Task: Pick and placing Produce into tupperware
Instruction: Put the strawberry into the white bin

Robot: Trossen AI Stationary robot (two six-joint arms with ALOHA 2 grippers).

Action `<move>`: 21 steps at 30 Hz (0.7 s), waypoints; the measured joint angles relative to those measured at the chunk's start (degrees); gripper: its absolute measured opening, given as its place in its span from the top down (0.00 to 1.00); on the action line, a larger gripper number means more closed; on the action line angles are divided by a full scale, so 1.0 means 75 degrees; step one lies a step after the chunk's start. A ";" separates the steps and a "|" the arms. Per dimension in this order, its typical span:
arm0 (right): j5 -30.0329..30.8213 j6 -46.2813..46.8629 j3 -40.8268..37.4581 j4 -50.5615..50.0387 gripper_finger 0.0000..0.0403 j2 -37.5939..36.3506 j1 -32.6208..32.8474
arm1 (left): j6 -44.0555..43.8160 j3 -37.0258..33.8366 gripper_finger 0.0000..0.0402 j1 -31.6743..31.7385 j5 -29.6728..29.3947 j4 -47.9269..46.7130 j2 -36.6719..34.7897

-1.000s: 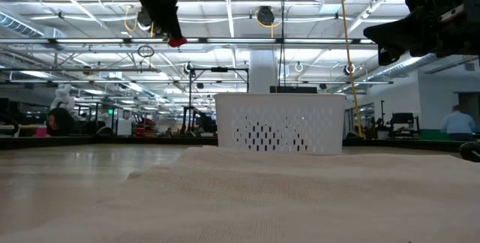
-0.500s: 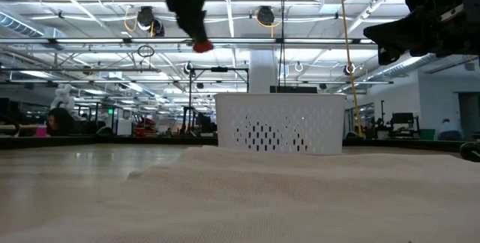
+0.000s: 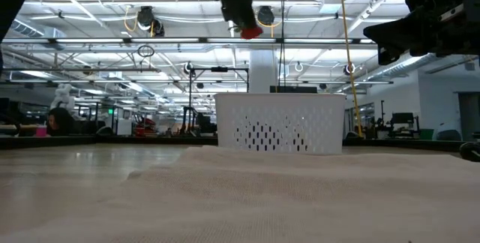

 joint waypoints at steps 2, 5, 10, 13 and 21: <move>0.0000 -0.0003 0.0001 -0.0001 1.00 0.0000 0.0000 | 0.0035 0.0349 0.68 -0.0054 0.0007 -0.0104 0.0246; 0.0000 -0.0005 -0.0001 -0.0003 1.00 0.0000 0.0000 | 0.0192 0.0655 0.68 -0.0221 0.0115 -0.0285 0.0571; 0.0000 -0.0001 0.0001 0.0000 1.00 0.0000 0.0000 | 0.0572 0.0700 0.68 -0.0603 0.0285 -0.0302 0.0961; 0.0000 0.0013 0.0001 0.0000 1.00 0.0000 0.0000 | 0.0716 0.0700 0.68 -0.0719 0.0243 -0.0245 0.1129; 0.0000 0.0015 0.0001 0.0000 1.00 0.0000 0.0000 | 0.0938 0.0278 0.68 -0.0719 0.0214 0.0834 0.1166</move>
